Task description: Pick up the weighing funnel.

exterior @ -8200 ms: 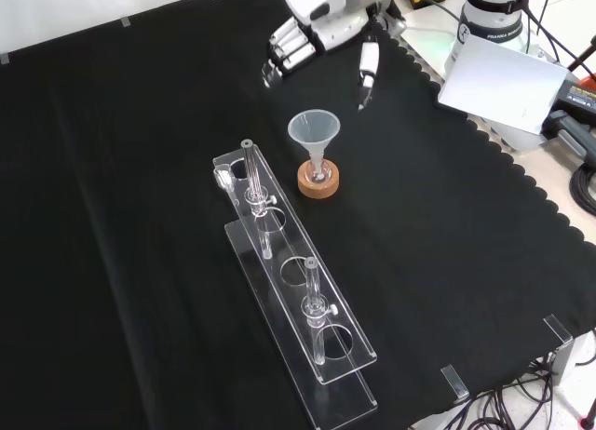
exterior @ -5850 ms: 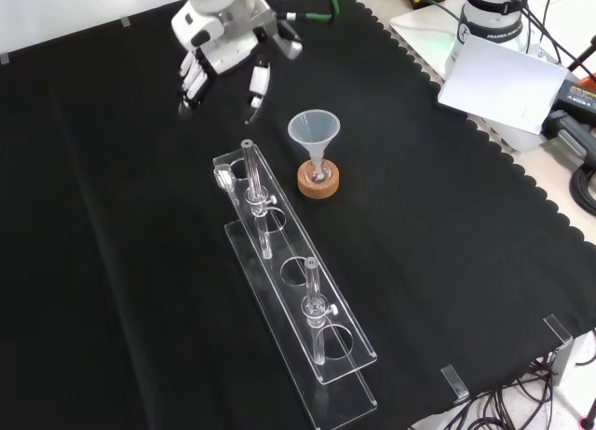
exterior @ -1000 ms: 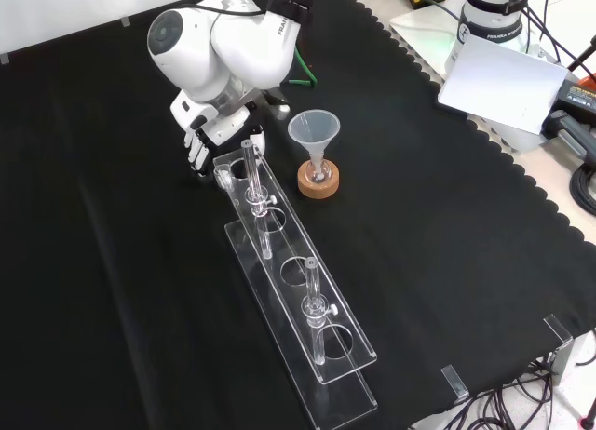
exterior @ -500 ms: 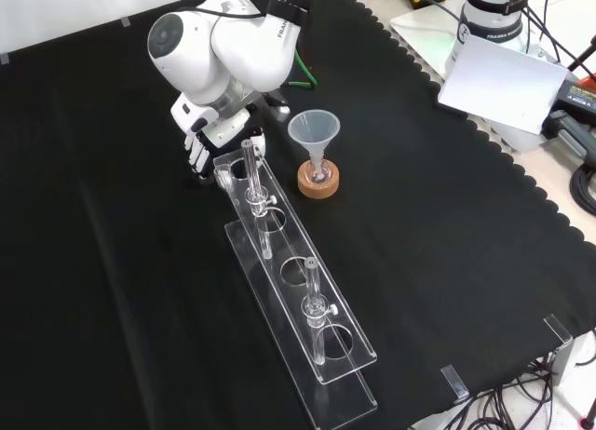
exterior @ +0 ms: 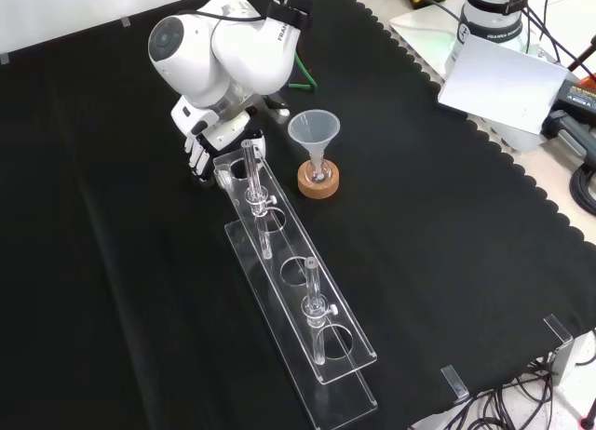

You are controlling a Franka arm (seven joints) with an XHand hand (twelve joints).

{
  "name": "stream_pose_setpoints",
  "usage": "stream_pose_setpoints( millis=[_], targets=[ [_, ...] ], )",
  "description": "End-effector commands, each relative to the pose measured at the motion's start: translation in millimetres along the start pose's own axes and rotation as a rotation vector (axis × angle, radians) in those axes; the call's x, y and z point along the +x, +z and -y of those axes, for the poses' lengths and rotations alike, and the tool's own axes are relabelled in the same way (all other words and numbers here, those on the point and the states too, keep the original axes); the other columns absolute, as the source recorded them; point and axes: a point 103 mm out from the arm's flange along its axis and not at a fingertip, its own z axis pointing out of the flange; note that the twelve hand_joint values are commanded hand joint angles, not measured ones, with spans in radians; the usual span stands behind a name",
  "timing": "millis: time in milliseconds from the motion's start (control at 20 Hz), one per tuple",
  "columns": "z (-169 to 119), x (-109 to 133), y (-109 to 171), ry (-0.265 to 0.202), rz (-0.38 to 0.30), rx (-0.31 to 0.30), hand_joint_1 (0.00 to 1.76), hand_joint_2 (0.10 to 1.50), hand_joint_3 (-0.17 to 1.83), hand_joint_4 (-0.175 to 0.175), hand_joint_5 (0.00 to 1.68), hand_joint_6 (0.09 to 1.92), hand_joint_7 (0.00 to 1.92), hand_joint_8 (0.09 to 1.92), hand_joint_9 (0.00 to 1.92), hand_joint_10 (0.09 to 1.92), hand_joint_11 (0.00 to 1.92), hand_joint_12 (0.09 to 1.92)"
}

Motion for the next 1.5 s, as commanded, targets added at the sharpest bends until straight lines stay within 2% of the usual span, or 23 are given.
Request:
stream_pose_setpoints(
  millis=[50,400,650,700,800,900,1100,1500],
  targets=[
    [-2,3,-1,0.017,0.002,0.0,0.86,0.66,0.51,-0.005,0.6,0.73,0.5,0.73,0.79,0.54,0.59,1.26],
    [-1,6,0,0.013,0.02,0.006,0.86,0.7,0.52,0.026,0.8,0.76,0.51,0.73,0.8,0.55,0.6,1.25],
    [-2,4,0,0.015,0.024,-0.002,0.86,0.7,0.53,0.028,0.84,0.76,0.52,0.73,0.8,0.55,0.61,1.25],
    [-2,4,0,0.018,0.033,-0.013,0.86,0.71,0.53,0.042,0.88,0.75,0.52,0.73,0.81,0.55,0.61,1.25],
    [-1,4,-2,0.03,0.069,-0.044,1.0,0.8,0.43,0.13,1.05,0.79,0.56,0.73,0.86,0.54,0.66,1.22],
    [0,3,-8,0.036,0.086,-0.067,1.06,0.8,0.44,0.165,1.15,0.76,0.64,0.72,0.95,0.5,0.79,1.12],
    [7,-4,-29,0.049,0.081,-0.112,1.1,0.75,0.5,0.175,1.25,0.65,0.78,0.69,1.14,0.36,0.99,0.95],
    [31,-28,-70,0.094,0.081,-0.12,1.11,0.73,0.51,0.175,1.28,0.61,0.82,0.67,1.23,0.26,1.06,0.9]
  ],
)
